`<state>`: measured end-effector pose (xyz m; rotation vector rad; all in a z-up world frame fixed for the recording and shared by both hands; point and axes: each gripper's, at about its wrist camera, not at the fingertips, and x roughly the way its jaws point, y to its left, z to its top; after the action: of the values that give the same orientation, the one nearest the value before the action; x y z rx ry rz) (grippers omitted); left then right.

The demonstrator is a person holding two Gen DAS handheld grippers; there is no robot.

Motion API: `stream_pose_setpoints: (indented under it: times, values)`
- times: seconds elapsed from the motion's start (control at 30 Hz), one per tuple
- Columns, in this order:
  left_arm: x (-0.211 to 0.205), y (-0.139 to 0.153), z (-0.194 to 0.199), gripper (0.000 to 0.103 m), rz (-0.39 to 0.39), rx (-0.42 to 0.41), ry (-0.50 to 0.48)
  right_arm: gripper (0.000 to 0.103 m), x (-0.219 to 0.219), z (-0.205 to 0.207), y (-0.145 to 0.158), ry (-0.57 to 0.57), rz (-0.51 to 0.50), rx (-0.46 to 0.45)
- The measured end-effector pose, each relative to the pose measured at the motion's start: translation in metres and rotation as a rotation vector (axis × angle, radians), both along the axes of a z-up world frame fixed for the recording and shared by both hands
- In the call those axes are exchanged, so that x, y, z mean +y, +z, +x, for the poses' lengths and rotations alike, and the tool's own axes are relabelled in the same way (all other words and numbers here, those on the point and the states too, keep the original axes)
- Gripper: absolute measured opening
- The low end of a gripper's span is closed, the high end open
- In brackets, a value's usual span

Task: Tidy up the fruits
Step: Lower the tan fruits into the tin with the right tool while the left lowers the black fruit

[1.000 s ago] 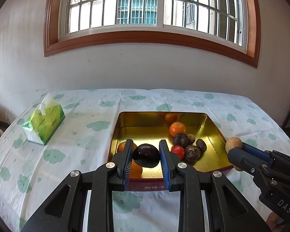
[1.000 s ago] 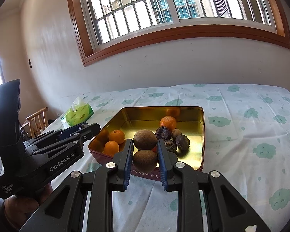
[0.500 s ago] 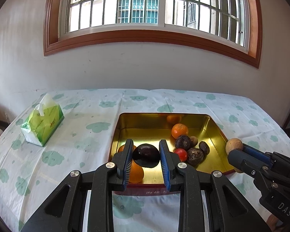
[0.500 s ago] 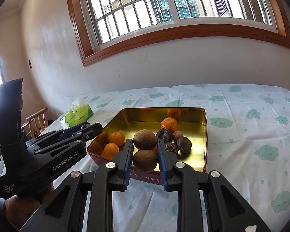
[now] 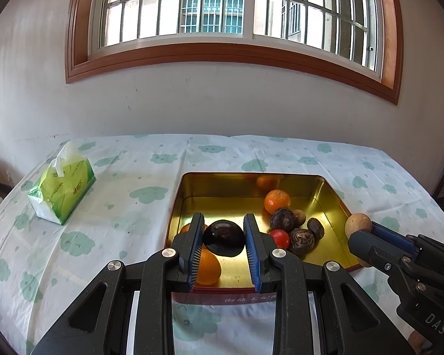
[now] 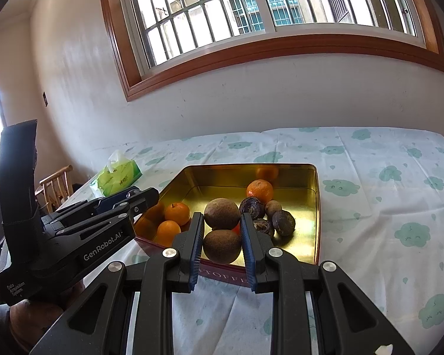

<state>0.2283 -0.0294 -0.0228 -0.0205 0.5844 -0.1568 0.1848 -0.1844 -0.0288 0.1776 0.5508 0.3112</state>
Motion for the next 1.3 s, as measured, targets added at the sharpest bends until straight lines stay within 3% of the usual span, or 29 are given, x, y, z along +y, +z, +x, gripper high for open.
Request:
stream_pose_setpoints:
  times: [1.3]
  values:
    - [-0.003, -0.01, 0.023, 0.028, 0.028, -0.011, -0.001, 0.024, 0.004, 0.018, -0.01, -0.005, 0.007, 0.012]
